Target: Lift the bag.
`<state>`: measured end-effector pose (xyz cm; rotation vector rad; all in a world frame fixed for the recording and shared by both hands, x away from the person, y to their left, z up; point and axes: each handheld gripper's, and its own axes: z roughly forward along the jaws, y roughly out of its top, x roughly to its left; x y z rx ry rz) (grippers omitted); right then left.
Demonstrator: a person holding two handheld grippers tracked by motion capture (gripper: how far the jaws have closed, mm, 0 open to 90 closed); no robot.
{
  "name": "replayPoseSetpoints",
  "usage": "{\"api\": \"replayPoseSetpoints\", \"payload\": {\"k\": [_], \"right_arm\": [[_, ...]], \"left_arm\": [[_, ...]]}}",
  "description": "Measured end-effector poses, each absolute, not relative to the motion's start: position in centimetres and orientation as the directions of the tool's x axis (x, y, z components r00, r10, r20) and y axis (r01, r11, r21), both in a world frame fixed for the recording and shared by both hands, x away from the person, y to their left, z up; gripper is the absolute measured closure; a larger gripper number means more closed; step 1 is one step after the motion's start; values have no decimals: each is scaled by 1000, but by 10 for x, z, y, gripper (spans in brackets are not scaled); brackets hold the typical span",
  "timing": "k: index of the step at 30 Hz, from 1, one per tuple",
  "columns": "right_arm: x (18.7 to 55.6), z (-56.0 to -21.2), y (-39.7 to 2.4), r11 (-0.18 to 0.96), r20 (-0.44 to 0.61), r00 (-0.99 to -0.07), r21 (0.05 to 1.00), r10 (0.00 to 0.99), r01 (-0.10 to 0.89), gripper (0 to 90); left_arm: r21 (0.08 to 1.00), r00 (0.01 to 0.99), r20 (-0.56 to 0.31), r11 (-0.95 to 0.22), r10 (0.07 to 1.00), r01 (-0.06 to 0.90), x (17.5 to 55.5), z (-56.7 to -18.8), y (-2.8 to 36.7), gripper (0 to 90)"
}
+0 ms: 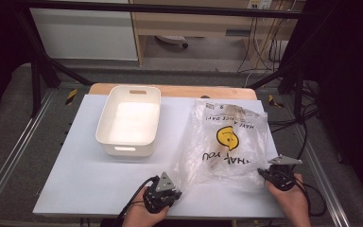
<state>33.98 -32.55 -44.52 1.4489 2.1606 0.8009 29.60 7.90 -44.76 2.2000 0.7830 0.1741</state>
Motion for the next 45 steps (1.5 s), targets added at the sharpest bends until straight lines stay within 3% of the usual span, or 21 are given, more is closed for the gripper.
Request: {"api": "replayPoseSetpoints", "payload": {"k": [3,11,16,25,27,33,36,38,40,45], "right_arm": [[341,-445,-330,281,-40,-342,663,939,694,900],[341,-445,-331,285,-46,-343,665,938,691,900],[341,-446,-330,294,-50,-353,666,934,685,898],[340,-446,-326,304,-50,-366,665,929,682,897],[339,-445,-325,310,-47,-376,665,926,679,896],[334,-446,-322,308,-23,-397,672,918,674,873],[331,-447,-321,298,-4,-402,678,916,672,737],[330,-448,-319,287,9,-402,685,916,669,579],[330,-450,-316,287,11,-404,687,915,668,421],[330,-454,-309,311,-22,-408,684,913,659,172]], "left_arm": [[727,778,-108,-485,619,487,300,-446,83,784],[760,693,-77,-407,717,506,313,-441,92,364],[777,669,-76,-377,740,505,328,-440,92,286],[740,653,-93,-387,751,551,353,-454,84,319],[744,667,-65,-409,742,528,353,-456,82,366],[756,722,-18,-463,691,462,351,-458,82,667],[762,723,-30,-452,690,463,353,-459,87,765],[763,722,-49,-440,690,473,355,-459,90,818],[763,719,-67,-429,692,484,357,-459,92,848],[763,721,-66,-431,689,482,356,-459,93,877]]}}
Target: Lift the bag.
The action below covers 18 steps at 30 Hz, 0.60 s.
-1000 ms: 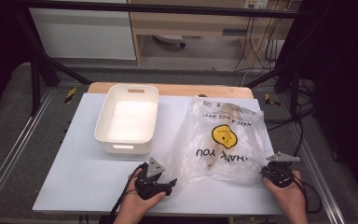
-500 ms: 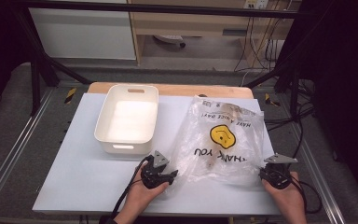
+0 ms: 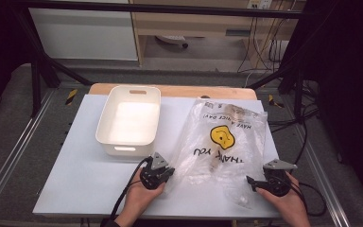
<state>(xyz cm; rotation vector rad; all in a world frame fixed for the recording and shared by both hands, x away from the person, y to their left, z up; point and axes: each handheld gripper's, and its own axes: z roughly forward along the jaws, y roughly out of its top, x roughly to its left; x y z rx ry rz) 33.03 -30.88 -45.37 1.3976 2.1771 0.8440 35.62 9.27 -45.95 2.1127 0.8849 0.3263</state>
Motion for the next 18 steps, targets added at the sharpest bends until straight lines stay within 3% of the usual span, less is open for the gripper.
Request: {"api": "replayPoseSetpoints", "payload": {"k": [4,6,12,18], "right_arm": [[330,-456,-304,317,-1,-431,678,902,663,130],[329,-455,-300,325,0,-442,678,897,659,169],[327,-451,-294,351,1,-484,688,875,636,560],[331,-450,-286,388,-5,-530,687,848,614,840]], "left_arm": [[763,722,-65,-432,689,481,356,-460,93,891],[764,723,-63,-433,688,479,356,-460,93,897],[763,727,-57,-439,685,474,355,-459,92,900],[764,728,-57,-440,683,472,355,-459,93,900]]}}
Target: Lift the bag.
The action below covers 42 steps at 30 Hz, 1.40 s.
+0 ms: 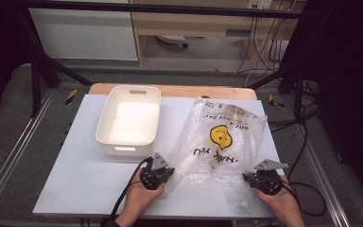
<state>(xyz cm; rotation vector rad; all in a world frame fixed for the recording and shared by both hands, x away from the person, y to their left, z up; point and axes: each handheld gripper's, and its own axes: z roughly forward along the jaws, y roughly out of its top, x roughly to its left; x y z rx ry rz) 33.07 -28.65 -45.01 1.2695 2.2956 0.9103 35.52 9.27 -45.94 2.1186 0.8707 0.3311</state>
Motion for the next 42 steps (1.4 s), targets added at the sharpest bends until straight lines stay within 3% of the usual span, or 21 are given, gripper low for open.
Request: {"api": "replayPoseSetpoints", "payload": {"k": [3,20,42], "right_arm": [[334,-450,-284,396,0,-544,687,839,609,899],[356,-410,-249,369,44,-600,751,799,547,900],[380,-367,-257,386,10,-613,769,790,510,900]], "left_arm": [[764,728,-56,-440,683,472,355,-459,94,900],[798,720,-118,-366,684,479,372,-406,105,900],[793,732,-111,-384,672,473,407,-347,112,900]]}}
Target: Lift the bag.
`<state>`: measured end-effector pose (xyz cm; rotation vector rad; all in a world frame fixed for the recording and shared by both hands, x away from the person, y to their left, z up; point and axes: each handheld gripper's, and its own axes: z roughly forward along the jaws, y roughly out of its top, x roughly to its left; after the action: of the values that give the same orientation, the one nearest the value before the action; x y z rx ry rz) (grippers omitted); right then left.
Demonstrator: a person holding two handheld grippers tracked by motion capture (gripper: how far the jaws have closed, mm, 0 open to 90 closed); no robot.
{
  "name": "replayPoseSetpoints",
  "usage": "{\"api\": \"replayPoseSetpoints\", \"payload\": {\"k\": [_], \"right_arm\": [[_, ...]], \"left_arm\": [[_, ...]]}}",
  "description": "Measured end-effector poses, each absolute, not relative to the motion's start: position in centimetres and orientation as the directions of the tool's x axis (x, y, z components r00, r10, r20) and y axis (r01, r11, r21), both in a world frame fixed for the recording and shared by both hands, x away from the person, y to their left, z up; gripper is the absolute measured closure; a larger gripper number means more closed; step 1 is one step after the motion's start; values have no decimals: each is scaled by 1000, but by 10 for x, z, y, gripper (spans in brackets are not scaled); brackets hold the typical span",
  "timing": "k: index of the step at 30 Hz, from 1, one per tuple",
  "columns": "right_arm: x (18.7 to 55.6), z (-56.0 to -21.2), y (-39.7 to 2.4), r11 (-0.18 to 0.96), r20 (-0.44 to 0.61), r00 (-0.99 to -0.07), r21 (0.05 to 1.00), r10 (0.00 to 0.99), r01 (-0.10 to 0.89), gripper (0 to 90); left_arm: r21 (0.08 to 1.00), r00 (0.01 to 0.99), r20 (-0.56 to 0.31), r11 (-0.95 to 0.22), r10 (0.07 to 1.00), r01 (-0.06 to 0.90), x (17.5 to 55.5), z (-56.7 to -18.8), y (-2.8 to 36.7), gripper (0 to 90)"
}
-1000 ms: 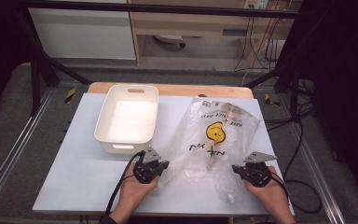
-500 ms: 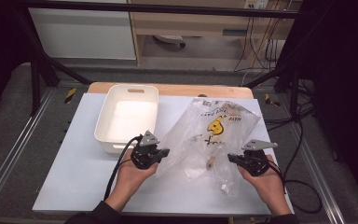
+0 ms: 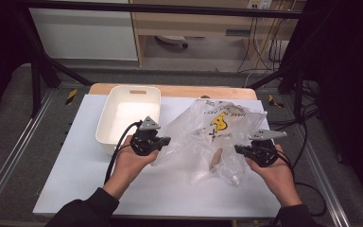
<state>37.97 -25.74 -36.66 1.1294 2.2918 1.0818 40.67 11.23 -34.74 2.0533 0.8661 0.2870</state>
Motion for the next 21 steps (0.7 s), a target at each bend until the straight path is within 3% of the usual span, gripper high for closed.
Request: {"api": "replayPoseSetpoints", "payload": {"k": [21], "right_arm": [[399,-325,-269,366,-2,-600,794,800,486,900]], "left_arm": [[789,722,-106,-384,683,479,431,-317,118,900]]}}
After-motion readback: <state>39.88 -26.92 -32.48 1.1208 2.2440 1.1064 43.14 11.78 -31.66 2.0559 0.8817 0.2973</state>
